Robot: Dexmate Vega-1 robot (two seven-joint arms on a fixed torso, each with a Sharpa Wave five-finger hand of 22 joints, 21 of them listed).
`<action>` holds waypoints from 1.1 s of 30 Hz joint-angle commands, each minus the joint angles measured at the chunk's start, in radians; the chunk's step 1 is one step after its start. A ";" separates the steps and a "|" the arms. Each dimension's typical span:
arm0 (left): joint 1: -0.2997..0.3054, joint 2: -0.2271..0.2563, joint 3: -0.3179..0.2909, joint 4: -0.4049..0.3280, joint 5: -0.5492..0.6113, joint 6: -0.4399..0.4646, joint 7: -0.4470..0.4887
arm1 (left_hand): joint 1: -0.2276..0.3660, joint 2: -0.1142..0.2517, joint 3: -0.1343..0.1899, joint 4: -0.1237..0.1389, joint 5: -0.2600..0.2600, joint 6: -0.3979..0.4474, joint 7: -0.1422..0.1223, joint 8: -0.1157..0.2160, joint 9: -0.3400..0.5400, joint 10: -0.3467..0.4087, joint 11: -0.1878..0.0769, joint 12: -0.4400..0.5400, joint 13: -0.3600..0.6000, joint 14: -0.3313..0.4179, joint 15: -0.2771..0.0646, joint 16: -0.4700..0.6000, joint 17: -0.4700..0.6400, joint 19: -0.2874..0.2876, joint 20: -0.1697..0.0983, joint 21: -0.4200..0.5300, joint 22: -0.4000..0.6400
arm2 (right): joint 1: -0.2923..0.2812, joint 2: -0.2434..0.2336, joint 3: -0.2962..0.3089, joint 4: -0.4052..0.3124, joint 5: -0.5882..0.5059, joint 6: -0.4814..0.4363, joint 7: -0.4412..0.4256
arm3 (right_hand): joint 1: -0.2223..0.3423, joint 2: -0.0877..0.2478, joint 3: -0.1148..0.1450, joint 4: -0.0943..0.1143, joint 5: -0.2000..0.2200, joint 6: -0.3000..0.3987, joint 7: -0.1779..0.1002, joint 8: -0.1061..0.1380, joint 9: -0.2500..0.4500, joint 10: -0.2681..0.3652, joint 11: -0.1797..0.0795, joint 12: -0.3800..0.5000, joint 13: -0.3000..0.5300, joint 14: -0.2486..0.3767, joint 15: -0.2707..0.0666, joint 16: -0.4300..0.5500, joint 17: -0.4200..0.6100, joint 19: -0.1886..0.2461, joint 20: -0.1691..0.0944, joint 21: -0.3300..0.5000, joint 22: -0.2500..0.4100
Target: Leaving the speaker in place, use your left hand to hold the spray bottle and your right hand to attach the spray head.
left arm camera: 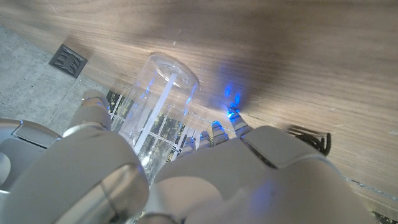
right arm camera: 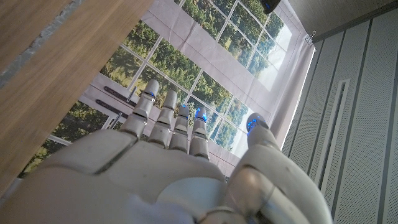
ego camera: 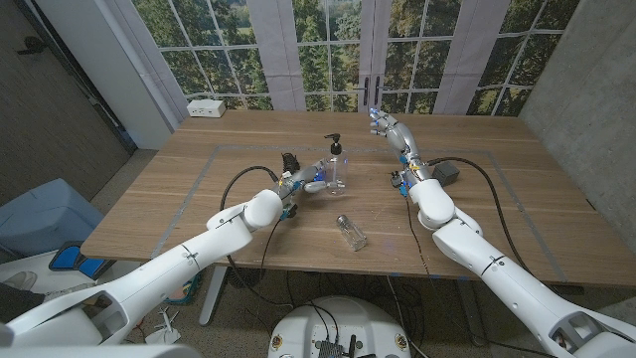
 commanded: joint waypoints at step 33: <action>0.176 0.003 -0.205 -0.021 -0.362 -0.349 0.008 | -0.214 -0.007 -0.066 0.061 0.017 0.007 -0.077 0.034 -0.011 -0.005 -0.113 0.026 -0.010 -0.020 -0.099 0.015 -0.002 0.028 -0.097 -0.009 -0.002 | 0.055 0.005 -0.031 0.088 0.036 -0.047 0.042 | -0.107 -0.016 -0.049 0.025 -0.046 -0.014 -0.019 0.004 -0.063 -0.032 -0.011 -0.006 -0.042 -0.110 -0.032 -0.081 -0.072 -0.025 -0.148 -0.038 -0.010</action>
